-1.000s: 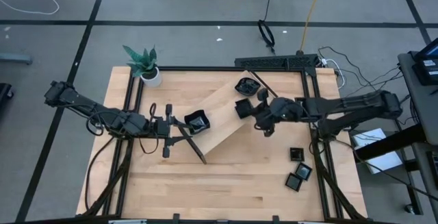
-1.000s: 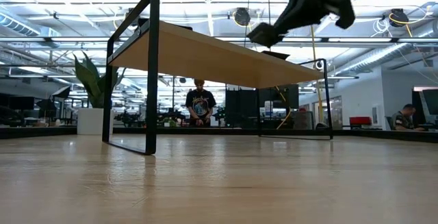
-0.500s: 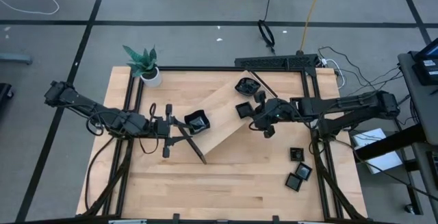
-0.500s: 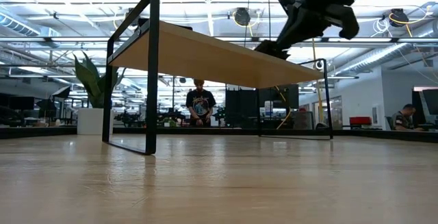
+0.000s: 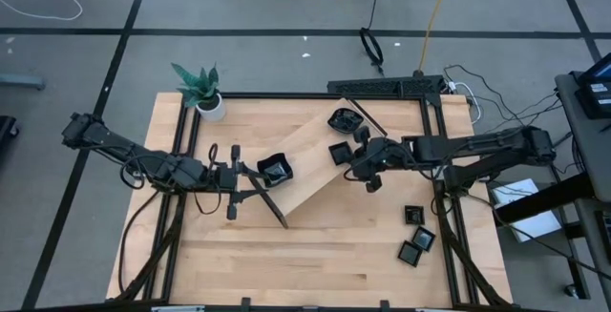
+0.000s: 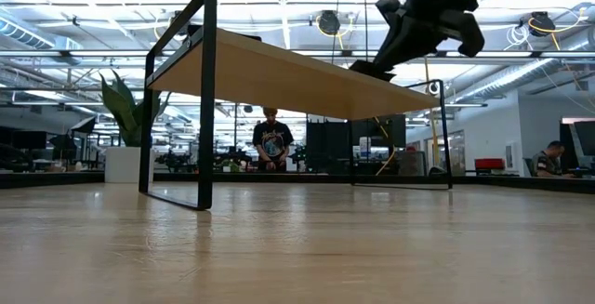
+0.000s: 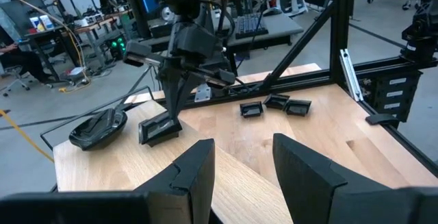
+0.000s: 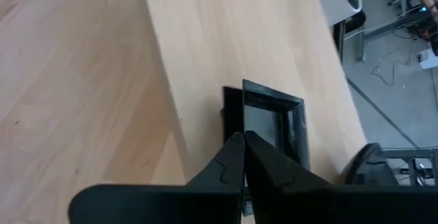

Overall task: Pick & Place Mini shaped plates
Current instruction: Stack the square plate on top of the other square plate, then stack the square plate on top of the other square plates on the shelf

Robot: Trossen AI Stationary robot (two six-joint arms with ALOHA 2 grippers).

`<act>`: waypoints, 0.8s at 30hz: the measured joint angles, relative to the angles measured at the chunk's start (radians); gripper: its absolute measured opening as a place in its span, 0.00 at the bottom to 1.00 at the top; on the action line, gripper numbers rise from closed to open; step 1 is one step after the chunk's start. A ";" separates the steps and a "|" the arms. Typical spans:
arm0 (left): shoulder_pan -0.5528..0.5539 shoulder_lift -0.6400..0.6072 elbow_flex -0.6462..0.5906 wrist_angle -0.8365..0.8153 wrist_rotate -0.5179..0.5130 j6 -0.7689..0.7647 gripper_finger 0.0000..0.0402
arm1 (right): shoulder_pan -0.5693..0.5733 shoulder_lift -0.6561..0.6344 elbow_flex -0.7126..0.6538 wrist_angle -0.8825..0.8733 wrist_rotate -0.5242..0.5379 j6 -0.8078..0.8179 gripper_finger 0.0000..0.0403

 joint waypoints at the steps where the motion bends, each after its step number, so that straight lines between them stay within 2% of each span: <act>1: 0.000 0.000 0.000 0.000 0.000 0.000 0.38 | 0.000 0.003 0.000 -0.002 -0.001 0.000 0.00; 10: 0.000 0.000 0.000 0.000 0.000 0.000 0.38 | 0.001 0.051 0.002 0.021 0.001 0.000 0.01; 19: 0.000 0.000 0.000 0.000 0.000 0.000 0.38 | 0.015 0.059 0.000 0.078 0.001 0.000 0.19; 24: 0.000 0.000 0.000 0.000 0.000 0.000 0.38 | 0.014 0.059 0.000 0.102 0.000 -0.001 0.25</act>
